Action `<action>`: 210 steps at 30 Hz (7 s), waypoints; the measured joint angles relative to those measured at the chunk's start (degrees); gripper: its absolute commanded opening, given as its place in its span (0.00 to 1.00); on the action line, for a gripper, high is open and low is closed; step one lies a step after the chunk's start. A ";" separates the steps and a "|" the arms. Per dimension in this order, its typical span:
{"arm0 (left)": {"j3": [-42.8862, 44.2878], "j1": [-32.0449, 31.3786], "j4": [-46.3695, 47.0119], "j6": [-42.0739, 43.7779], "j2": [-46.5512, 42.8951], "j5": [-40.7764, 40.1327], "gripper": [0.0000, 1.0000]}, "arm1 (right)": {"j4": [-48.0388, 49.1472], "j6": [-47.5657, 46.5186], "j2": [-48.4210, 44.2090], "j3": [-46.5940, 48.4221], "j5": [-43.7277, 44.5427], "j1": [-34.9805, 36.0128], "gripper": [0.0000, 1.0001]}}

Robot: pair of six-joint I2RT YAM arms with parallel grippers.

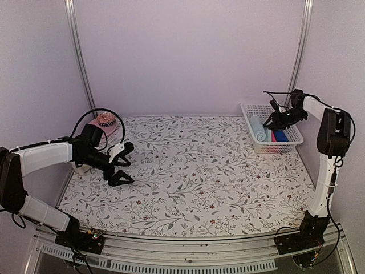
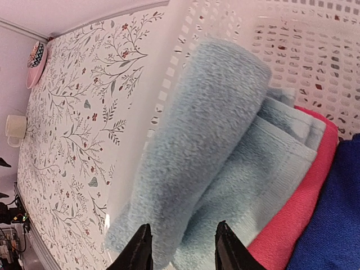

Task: Roll the towels
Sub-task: Place the towel in the bin, then adjust the towel in the bin.

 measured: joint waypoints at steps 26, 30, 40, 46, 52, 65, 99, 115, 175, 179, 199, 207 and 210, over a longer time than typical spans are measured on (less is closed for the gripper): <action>0.00 0.11 0.13 0.00 0.00 -0.70 0.97 | 5.75 8.13 -5.79 0.15 38.82 19.76 0.57; 0.00 0.11 0.13 0.00 0.04 -0.79 0.97 | 5.75 8.28 -5.79 0.07 39.65 19.78 0.57; -0.11 0.11 0.17 0.00 0.33 -1.16 0.97 | 5.86 8.37 -5.49 0.00 37.94 19.39 0.52; -0.31 0.11 0.22 0.00 0.33 -1.16 0.97 | 6.45 8.39 -5.03 -1.53 35.50 18.08 0.51; -0.33 0.11 0.26 0.00 0.68 -1.18 0.97 | 6.75 8.37 -4.85 -3.04 34.36 16.90 0.50; -0.33 0.11 0.33 -0.02 0.96 -1.40 0.97 | 7.93 7.67 -3.98 -4.68 33.77 15.17 0.50; -0.44 0.15 1.20 -0.44 2.25 -1.81 0.97 | 6.69 6.21 -0.22 -4.20 40.74 15.50 0.26; -0.44 0.22 1.20 -0.46 2.25 -2.01 0.97 | 6.86 4.90 -4.57 -7.08 28.98 12.24 0.20; -0.44 0.33 1.20 -0.46 2.78 -2.01 0.97 | 9.01 0.98 -12.98 -14.78 15.91 8.96 0.59; -0.44 0.33 1.20 -0.46 2.80 -2.01 0.97 | 9.99 1.38 -12.98 -13.90 16.06 11.80 0.58; -0.44 0.37 1.20 -0.46 2.82 -2.01 0.97 | 18.53 7.76 -6.10 -9.62 17.97 16.24 0.58; -0.44 0.44 1.20 -0.44 2.82 -1.99 0.97 | 21.27 9.64 -7.45 -15.15 22.99 14.69 0.59; -0.44 0.44 1.20 -0.46 2.89 -1.99 0.97 | 21.64 9.73 -8.90 -16.65 23.74 14.16 0.59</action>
